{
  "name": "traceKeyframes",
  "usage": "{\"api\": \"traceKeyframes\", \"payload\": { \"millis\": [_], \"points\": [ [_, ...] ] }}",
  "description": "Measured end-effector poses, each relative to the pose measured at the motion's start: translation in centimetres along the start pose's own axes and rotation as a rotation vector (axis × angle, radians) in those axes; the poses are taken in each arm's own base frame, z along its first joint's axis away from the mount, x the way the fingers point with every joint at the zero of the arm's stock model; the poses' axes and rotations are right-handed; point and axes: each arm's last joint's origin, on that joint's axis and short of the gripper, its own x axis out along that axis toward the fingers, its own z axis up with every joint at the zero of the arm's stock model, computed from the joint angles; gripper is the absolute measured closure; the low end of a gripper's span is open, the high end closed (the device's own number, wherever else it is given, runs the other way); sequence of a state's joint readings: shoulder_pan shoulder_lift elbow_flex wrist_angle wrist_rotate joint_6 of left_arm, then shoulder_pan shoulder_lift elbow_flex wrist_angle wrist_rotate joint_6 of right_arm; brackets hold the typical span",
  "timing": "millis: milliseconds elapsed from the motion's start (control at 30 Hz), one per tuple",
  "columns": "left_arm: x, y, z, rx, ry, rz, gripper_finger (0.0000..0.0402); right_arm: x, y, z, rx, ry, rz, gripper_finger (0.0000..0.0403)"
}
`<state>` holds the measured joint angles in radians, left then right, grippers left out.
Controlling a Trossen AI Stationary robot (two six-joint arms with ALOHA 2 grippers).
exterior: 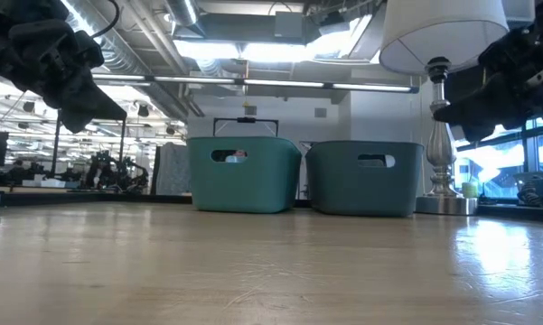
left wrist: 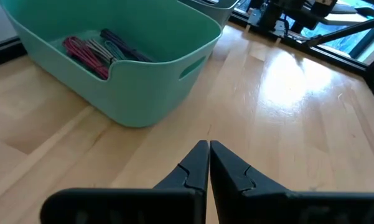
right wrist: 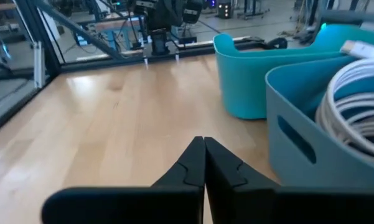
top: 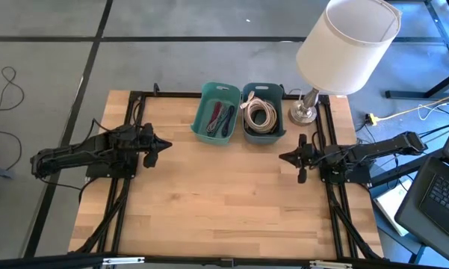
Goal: Pick & Place USB Port
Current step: Return to Home Position
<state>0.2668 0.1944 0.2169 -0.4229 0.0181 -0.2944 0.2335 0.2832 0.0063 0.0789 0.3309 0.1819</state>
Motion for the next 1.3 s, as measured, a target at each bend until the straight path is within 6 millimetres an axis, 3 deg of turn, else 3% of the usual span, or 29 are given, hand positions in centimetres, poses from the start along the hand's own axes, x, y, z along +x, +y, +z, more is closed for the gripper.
{"api": "traceKeyframes", "payload": {
  "millis": [333,733,867,1300],
  "points": [
    [0.0,0.0,0.0,0.001,0.0,0.0,0.0396,0.0,0.0,0.0,-0.084,0.002,0.007,0.0361],
    [0.1,0.1,-0.4,0.002,-0.012,-0.008,0.0397,-0.3,0.0,0.4,-0.067,-0.05,0.014,0.0355],
    [0.4,0.6,-2.0,0.003,-0.046,-0.019,0.0393,-0.5,-0.2,0.7,-0.055,-0.081,0.004,0.0355],
    [0.5,0.3,-1.0,0.007,-0.33,-0.095,0.0393,-0.8,-1.9,1.5,-0.014,-0.169,-0.137,0.0354]
  ]
}}
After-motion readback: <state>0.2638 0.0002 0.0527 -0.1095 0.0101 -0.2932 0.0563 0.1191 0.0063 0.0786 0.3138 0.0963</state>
